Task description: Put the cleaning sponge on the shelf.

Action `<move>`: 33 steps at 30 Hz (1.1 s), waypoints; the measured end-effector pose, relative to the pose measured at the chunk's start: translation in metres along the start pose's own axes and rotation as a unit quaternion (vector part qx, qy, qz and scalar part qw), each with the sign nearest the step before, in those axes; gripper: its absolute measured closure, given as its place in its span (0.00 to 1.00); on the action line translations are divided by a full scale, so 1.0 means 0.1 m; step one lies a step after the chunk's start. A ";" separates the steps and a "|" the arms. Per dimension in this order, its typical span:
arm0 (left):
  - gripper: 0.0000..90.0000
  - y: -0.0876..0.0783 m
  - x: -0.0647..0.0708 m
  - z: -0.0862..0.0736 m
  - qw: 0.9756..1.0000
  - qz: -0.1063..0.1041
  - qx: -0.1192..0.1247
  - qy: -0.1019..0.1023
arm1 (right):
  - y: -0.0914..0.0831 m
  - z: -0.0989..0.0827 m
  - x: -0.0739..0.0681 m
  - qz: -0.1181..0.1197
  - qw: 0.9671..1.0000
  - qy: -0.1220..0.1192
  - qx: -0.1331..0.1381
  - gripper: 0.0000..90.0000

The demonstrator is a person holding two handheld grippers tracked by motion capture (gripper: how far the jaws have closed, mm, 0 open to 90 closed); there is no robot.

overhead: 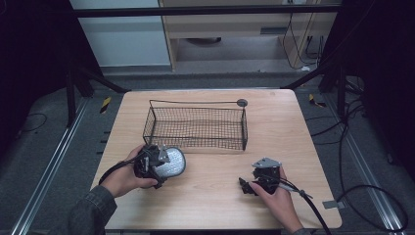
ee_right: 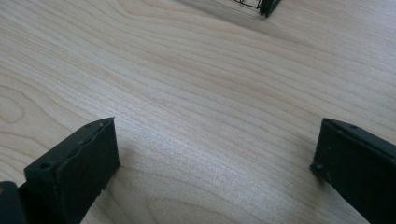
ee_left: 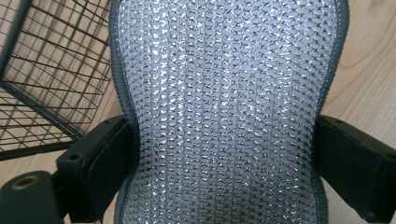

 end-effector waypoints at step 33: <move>0.12 -0.30 -0.14 0.22 0.999 0.038 0.009 0.026 | 0.00 0.00 0.00 0.001 1.000 0.000 0.000 0.00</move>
Point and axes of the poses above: each handheld gripper's, and its own axes: y roughly forward along the jaws, z roughly out of its top, x roughly to its right, the point moved 5 cm from there along y, roughly forward along the jaws, and after that the axes turned 1 degree about x, right-handed, at the moved point
